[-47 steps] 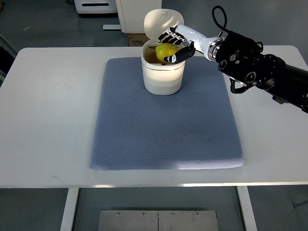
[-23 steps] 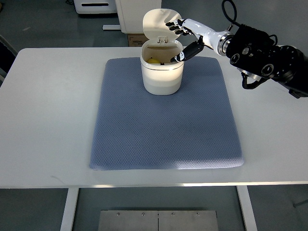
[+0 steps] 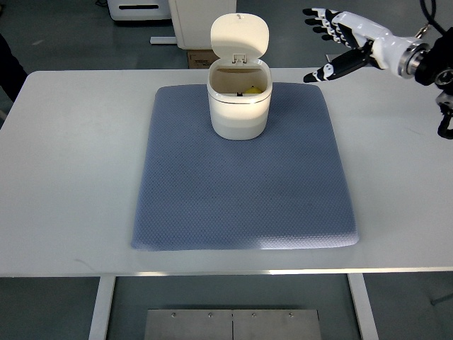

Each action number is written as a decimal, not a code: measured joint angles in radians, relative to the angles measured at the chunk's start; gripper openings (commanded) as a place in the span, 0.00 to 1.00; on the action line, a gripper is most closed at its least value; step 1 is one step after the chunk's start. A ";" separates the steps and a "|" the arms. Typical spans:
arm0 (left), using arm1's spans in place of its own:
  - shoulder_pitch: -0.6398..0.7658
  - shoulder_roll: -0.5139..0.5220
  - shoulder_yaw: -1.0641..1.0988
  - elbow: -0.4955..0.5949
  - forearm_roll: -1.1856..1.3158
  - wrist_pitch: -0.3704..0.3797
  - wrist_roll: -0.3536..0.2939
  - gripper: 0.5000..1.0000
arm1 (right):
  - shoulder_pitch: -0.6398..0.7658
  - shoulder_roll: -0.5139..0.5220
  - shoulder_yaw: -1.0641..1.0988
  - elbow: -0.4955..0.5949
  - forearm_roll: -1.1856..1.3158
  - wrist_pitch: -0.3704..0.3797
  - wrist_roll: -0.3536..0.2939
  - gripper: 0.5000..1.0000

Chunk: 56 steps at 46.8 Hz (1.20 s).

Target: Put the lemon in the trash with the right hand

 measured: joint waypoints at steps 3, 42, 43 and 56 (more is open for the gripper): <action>0.000 0.000 0.000 0.000 0.000 0.000 0.000 1.00 | -0.047 -0.028 0.036 -0.007 0.001 -0.008 0.000 1.00; 0.000 0.000 0.000 0.000 0.000 0.000 0.000 1.00 | -0.722 0.287 1.032 -0.504 0.204 0.090 -0.006 1.00; -0.001 0.000 0.000 0.000 0.000 0.000 0.000 1.00 | -0.723 0.294 1.037 -0.508 0.218 0.099 -0.005 1.00; -0.001 0.000 0.000 0.000 0.000 0.000 0.000 1.00 | -0.725 0.380 1.113 -0.566 0.248 0.133 -0.012 1.00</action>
